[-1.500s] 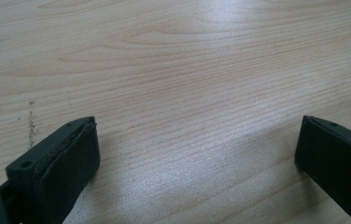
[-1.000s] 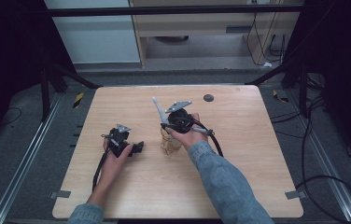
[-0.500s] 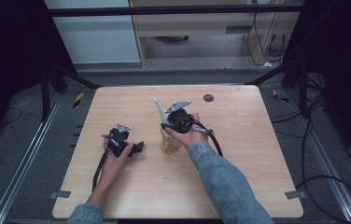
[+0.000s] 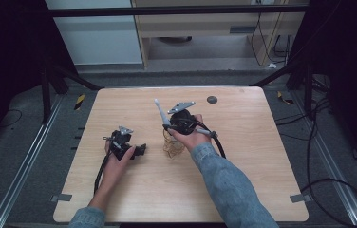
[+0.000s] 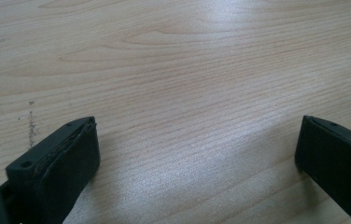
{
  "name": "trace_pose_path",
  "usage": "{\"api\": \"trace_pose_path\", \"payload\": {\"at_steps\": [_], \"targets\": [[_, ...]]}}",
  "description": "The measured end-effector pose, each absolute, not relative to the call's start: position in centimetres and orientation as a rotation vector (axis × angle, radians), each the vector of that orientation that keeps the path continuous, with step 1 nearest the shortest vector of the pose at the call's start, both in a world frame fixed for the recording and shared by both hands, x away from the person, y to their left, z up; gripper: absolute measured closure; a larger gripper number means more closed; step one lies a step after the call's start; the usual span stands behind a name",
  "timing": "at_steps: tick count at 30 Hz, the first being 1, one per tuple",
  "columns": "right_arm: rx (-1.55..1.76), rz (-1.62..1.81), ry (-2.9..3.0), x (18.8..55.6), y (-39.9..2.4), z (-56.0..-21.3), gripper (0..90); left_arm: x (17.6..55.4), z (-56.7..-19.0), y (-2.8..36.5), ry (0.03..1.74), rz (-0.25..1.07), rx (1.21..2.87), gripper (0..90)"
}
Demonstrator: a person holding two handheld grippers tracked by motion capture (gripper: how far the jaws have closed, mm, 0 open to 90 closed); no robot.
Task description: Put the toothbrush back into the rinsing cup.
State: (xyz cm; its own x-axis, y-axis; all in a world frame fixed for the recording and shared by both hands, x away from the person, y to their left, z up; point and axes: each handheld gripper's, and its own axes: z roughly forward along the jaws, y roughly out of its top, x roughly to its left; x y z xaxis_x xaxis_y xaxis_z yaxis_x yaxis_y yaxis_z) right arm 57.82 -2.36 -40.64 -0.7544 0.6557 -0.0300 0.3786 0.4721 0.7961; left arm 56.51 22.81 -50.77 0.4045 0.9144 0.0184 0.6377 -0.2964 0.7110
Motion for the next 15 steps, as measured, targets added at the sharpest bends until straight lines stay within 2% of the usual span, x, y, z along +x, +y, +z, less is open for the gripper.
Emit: {"api": "trace_pose_path", "payload": {"at_steps": [15], "targets": [[0.853, 1.158, 2.406, 57.83, -2.26, -40.44, 65.5, 56.51, -50.77, 22.8, 1.317, 0.572, 2.039, 0.0]]}}
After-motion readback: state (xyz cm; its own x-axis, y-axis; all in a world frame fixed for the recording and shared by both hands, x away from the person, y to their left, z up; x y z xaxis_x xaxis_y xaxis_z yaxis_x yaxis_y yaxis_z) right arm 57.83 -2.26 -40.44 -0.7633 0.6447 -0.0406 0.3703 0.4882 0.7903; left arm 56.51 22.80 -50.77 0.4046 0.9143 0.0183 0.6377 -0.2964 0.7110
